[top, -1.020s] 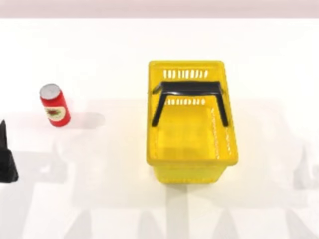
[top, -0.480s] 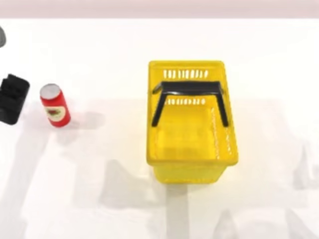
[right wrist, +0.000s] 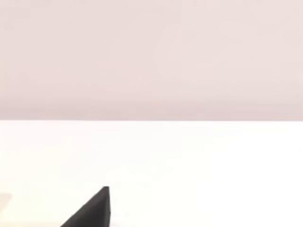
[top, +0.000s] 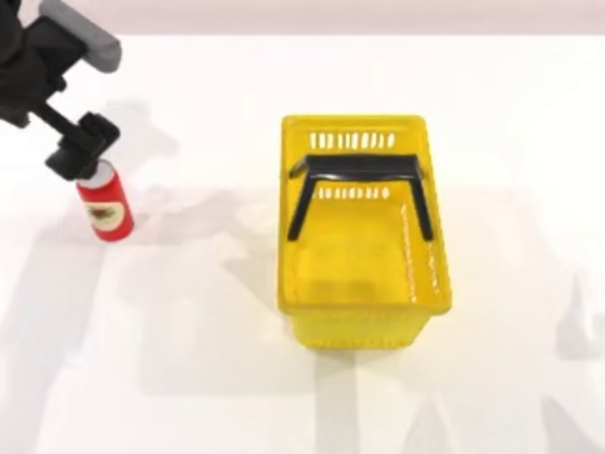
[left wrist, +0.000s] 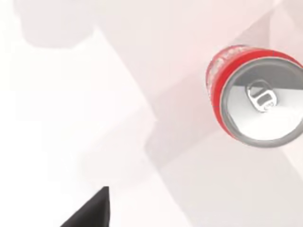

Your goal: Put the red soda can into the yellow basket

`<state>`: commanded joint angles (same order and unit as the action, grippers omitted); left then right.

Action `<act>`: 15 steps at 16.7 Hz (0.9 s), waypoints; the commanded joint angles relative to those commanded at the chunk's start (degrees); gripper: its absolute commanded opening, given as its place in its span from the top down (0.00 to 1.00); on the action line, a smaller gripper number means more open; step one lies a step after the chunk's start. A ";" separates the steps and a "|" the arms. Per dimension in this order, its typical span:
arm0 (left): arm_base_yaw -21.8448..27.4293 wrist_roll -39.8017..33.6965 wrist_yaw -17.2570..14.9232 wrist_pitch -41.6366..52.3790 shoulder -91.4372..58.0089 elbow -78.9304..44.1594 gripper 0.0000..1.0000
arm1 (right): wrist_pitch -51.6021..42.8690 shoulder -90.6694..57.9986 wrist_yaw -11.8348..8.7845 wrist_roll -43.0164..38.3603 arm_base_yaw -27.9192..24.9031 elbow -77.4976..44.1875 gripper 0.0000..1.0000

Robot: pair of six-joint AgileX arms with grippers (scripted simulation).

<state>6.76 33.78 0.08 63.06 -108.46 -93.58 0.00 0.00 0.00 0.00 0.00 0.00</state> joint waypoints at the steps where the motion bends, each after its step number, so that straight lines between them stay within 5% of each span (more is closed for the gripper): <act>1: 0.28 1.24 -0.02 2.26 -4.08 -3.37 0.00 | 0.00 0.00 0.00 0.00 0.00 0.00 0.00; 7: 1.35 5.24 -0.24 9.32 -16.13 -13.42 0.00 | 0.00 0.00 0.00 0.00 0.00 0.00 0.00; 15: 1.25 5.34 -0.24 5.21 -16.74 -9.93 0.00 | 0.00 0.00 0.00 0.00 0.00 0.00 0.00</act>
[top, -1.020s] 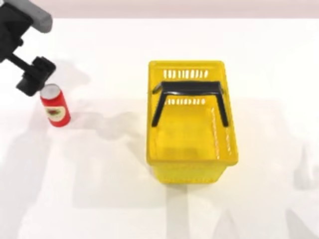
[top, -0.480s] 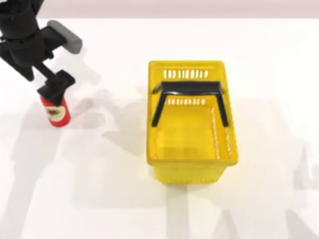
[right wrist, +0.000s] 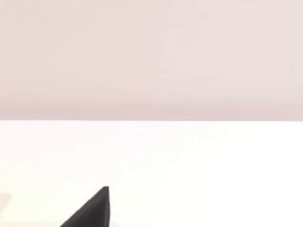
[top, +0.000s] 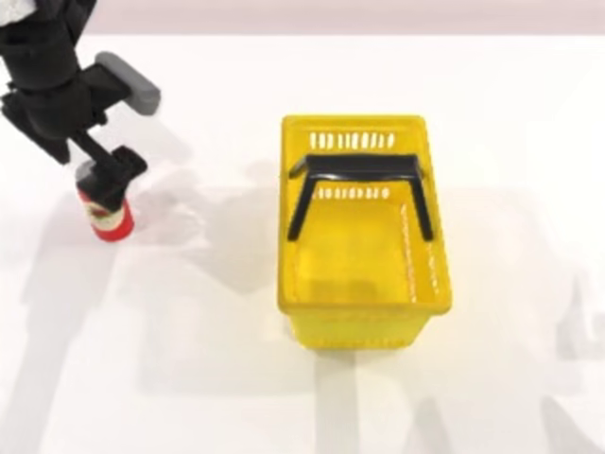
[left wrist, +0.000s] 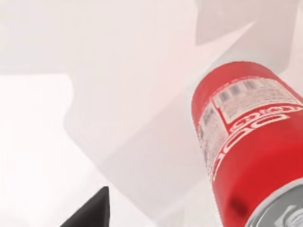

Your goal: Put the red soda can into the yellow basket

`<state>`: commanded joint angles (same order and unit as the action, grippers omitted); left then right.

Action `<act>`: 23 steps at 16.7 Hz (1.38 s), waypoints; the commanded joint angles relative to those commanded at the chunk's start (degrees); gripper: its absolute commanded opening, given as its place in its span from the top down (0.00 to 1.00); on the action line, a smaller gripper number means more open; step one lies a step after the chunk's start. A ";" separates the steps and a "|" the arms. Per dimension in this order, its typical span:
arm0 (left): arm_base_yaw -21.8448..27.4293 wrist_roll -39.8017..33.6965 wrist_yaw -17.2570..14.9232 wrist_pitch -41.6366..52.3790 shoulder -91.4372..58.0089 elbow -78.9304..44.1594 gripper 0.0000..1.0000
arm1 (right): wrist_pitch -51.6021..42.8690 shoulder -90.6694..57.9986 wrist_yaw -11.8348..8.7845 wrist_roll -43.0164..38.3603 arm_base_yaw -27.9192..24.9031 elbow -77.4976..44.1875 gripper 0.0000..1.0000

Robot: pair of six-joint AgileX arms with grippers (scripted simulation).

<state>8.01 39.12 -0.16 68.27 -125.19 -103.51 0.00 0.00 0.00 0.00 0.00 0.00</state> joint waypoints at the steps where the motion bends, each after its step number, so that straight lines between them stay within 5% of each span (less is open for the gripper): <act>1: 0.01 -0.01 0.00 -1.86 -0.34 1.39 0.00 | 0.00 0.00 0.00 0.00 0.00 0.00 0.00; 8: 0.03 -0.01 -0.01 -6.19 -1.30 4.89 0.00 | 0.00 0.00 0.00 0.00 0.00 0.00 0.00; 21: 0.03 -0.01 -0.01 -6.19 -1.30 4.89 0.98 | 0.00 0.00 0.00 0.00 0.00 0.00 0.00; 23: 0.03 -0.01 -0.01 -6.19 -1.30 4.89 1.00 | 0.00 0.00 0.00 0.00 0.00 0.00 0.00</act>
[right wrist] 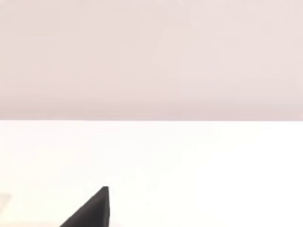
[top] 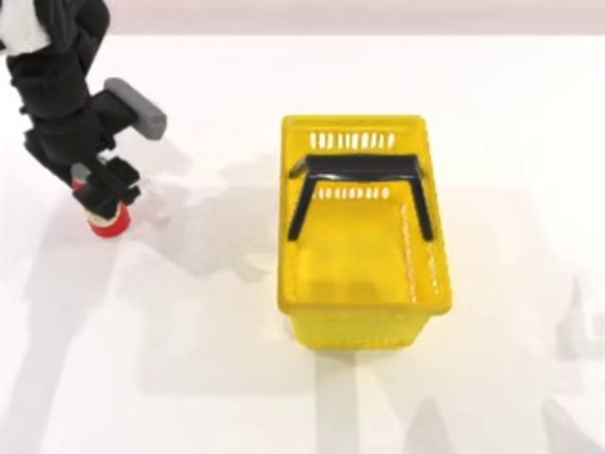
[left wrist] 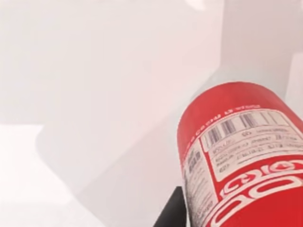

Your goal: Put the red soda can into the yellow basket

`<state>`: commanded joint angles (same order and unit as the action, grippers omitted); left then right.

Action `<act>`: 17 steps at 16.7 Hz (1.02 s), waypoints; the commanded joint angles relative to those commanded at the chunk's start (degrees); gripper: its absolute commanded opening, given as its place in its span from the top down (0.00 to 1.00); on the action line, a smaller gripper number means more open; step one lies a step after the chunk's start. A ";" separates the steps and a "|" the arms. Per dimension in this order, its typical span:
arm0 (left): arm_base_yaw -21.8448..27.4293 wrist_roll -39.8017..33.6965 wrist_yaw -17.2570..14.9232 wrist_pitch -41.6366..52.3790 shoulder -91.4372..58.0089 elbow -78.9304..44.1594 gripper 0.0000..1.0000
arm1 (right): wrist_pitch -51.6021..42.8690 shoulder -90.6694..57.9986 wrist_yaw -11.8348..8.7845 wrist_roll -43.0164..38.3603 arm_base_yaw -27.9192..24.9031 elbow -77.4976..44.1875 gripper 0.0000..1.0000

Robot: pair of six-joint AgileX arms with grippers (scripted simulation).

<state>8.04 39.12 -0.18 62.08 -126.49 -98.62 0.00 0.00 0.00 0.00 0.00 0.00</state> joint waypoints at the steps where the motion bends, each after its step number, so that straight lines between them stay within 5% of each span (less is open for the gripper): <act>1: 0.00 0.00 0.00 0.00 0.00 0.00 1.00 | 0.00 0.00 0.00 0.00 0.00 0.00 0.00; 10: 0.23 -0.54 -1.54 -1.62 0.10 0.24 1.00 | 0.00 0.00 0.00 0.00 0.00 0.00 0.00; 13: 1.12 -3.12 -7.29 -8.41 -0.08 1.05 1.00 | 0.00 0.00 0.00 0.00 0.00 0.00 0.00; 17: 2.83 -9.16 -19.81 -25.31 -0.27 3.39 1.00 | 0.00 0.00 0.00 0.00 0.00 0.00 0.00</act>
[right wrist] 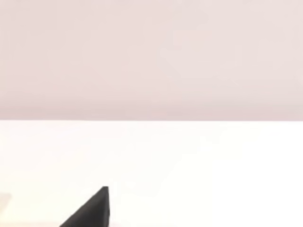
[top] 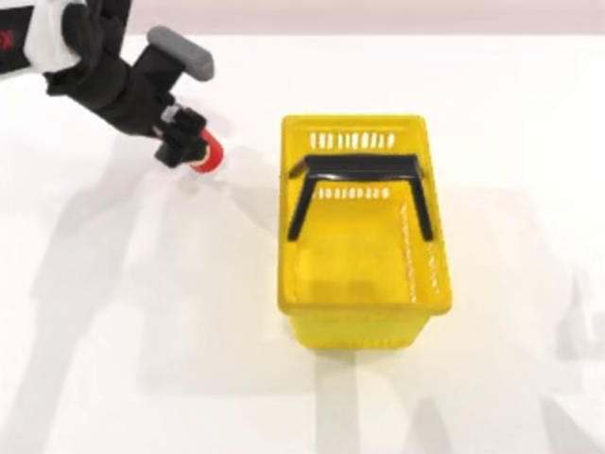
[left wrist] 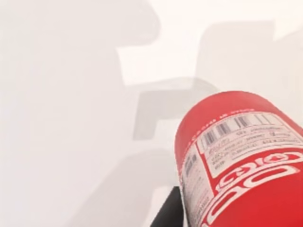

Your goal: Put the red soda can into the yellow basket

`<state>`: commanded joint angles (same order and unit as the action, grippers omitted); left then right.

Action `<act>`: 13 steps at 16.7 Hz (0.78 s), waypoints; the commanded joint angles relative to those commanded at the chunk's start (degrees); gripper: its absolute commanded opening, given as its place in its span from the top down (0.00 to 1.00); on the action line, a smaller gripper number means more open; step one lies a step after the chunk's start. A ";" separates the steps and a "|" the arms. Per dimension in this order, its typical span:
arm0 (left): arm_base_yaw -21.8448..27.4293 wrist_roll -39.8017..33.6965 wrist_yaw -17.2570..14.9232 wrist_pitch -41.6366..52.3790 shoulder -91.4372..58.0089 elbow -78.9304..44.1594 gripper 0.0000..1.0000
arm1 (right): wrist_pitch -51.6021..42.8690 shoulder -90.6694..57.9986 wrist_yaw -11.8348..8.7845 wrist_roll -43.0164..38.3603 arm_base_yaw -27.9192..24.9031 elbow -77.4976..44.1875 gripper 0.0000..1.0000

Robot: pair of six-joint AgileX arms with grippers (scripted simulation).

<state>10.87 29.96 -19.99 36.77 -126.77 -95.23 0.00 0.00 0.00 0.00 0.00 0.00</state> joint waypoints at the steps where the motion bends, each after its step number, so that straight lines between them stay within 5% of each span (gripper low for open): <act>1: 0.50 -1.89 -3.73 -5.34 0.05 0.88 1.00 | 0.00 0.00 0.00 0.00 0.00 0.00 0.00; 9: 4.84 -18.48 -35.24 -51.74 2.24 10.04 1.00 | 0.00 0.00 0.00 0.00 0.00 0.00 0.00; 13: 6.46 -24.66 -47.35 -67.81 4.81 13.78 1.00 | 0.00 0.00 0.00 0.00 0.00 0.00 0.00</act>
<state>17.32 5.30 -67.34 -31.03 -121.96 -81.45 0.00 0.00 0.00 0.00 0.00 0.00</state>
